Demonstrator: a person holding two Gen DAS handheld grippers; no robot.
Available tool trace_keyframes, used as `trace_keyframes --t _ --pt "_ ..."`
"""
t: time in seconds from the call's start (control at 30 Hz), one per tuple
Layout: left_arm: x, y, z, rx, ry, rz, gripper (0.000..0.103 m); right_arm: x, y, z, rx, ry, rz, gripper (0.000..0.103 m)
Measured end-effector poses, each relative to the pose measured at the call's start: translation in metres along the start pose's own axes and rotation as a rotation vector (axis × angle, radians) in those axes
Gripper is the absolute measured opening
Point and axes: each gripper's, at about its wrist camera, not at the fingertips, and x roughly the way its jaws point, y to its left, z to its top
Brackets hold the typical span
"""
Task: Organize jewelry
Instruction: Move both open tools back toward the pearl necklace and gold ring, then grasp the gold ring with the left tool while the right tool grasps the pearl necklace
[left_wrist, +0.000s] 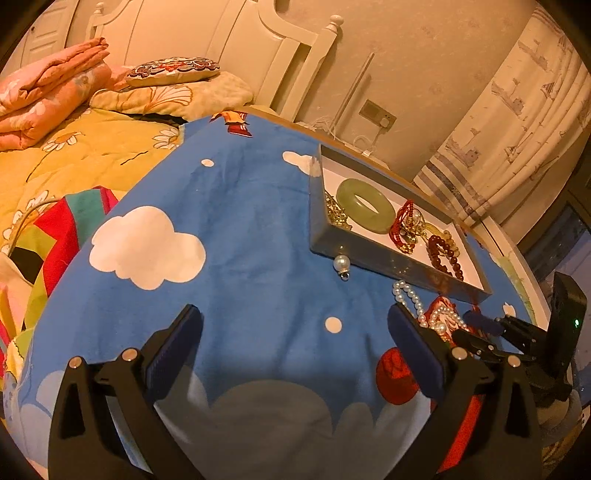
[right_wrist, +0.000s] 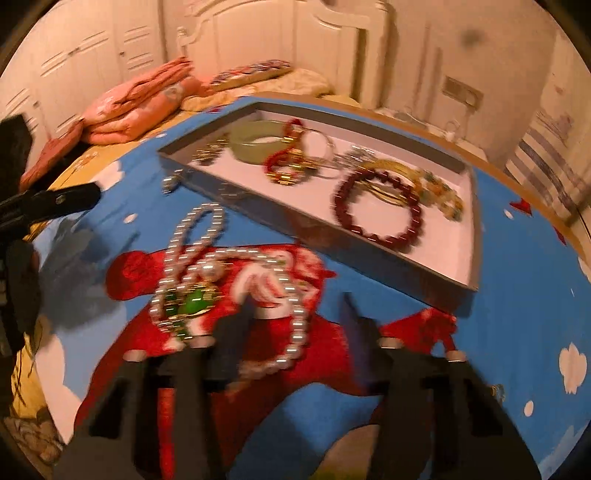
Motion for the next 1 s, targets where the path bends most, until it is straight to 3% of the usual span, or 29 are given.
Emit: trace_keyframes --t 0.07,0.23,0.3,0.57,0.87,1.0 --pt "0.000 0.000 0.000 -0.001 0.001 -0.001 0.100 -0.001 0.008 0.000 -0.023 -0.003 -0.002 0.010" --pt "0.000 0.000 0.000 -0.001 0.000 -0.001 0.100 -0.009 0.011 0.000 -0.002 -0.044 0.017 0.009" --pt "0.000 0.000 0.000 -0.001 0.001 0.000 0.100 -0.023 0.013 0.001 -0.008 -0.123 0.040 0.009" --pt "0.000 -0.001 0.000 -0.001 0.008 0.003 0.100 -0.073 0.058 0.019 -0.169 -0.367 -0.038 0.009" --pt "0.003 -0.003 0.002 0.002 0.011 0.018 0.100 -0.181 0.014 0.023 -0.033 -0.688 -0.011 0.009" --pt "0.002 -0.009 0.003 0.023 0.013 0.051 0.100 -0.225 -0.005 0.011 -0.006 -0.776 0.029 0.009"
